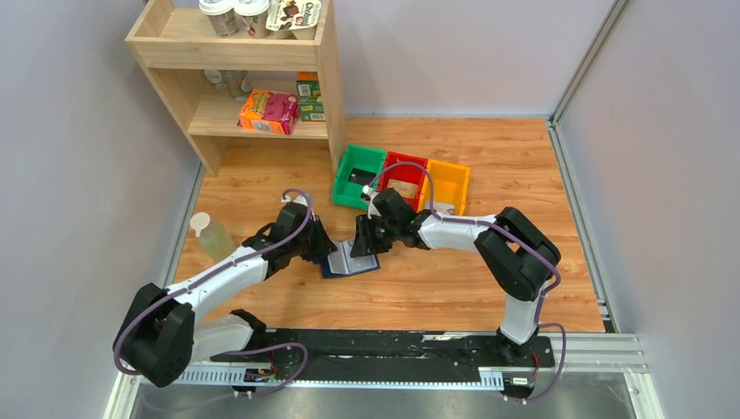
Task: Take the credit cards out of the card holder
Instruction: Remove the credit card from the card holder.
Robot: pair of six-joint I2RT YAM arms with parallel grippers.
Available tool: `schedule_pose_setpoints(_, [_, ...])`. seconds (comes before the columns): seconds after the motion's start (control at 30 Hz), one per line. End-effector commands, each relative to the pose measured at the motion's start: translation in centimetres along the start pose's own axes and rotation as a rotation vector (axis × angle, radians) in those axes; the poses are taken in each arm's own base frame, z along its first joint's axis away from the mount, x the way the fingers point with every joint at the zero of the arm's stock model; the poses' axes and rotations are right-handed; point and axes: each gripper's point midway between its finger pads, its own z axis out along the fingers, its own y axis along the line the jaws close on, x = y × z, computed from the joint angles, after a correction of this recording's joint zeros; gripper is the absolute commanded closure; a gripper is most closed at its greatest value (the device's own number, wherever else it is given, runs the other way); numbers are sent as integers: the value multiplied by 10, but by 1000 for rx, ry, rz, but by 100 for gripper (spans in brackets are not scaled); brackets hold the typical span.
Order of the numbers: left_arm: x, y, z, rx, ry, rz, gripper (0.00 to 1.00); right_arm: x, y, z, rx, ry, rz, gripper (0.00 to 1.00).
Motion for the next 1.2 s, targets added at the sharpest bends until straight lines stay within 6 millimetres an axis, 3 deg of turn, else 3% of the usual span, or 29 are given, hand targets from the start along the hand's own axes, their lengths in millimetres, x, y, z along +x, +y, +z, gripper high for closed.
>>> schedule_pose_setpoints(0.0, [-33,-47,-18,145,-64,1,79,7,-15,3,50,4,-5,61])
schedule_pose_setpoints(0.07, [-40,-59,-21,183,-70,9,78,7,-16,3,54,5,-6,62])
schedule_pose_setpoints(0.23, [-31,-66,-7,221,-8,8,78,7,-17,3,61,1,-3,62])
schedule_pose_setpoints(0.33, [-20,-50,9,174,19,-4,78,6,-18,2,59,-2,0,62])
schedule_pose_setpoints(0.7, [3,-4,37,74,20,-11,78,2,-20,-8,45,-32,34,60])
schedule_pose_setpoints(0.97, [13,1,44,80,48,-22,78,-7,-22,-21,49,-72,45,55])
schedule_pose_setpoints(1.17, [16,-2,41,105,46,-32,78,-15,-21,-28,53,-98,42,58])
